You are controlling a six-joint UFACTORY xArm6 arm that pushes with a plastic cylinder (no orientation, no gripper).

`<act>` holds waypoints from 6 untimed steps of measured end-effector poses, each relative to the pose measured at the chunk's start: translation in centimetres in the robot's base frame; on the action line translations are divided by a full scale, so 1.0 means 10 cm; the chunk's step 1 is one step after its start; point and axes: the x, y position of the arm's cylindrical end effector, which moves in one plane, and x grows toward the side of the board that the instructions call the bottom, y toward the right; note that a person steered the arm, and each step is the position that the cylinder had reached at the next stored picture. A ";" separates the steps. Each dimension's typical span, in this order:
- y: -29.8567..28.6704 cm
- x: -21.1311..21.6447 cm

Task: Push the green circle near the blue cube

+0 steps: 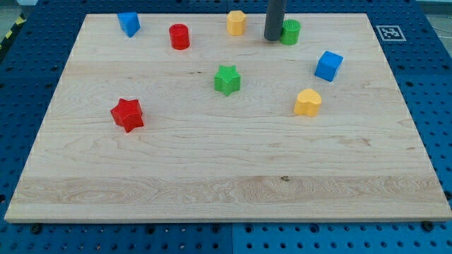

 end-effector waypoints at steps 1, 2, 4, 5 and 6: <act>0.22 -0.17; 0.23 -0.21; 0.56 -0.47; 0.64 -0.32; 0.64 -0.05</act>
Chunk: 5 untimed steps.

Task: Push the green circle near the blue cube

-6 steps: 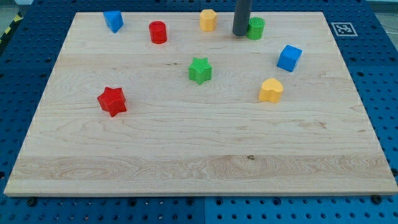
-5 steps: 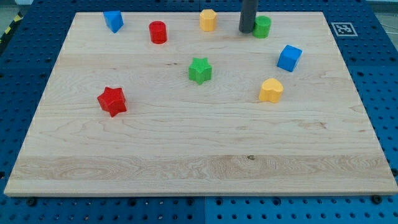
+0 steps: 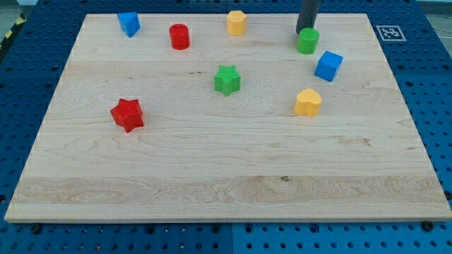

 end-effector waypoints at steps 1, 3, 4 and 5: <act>0.00 0.19; -0.35 0.30; -0.46 0.38; -0.58 0.39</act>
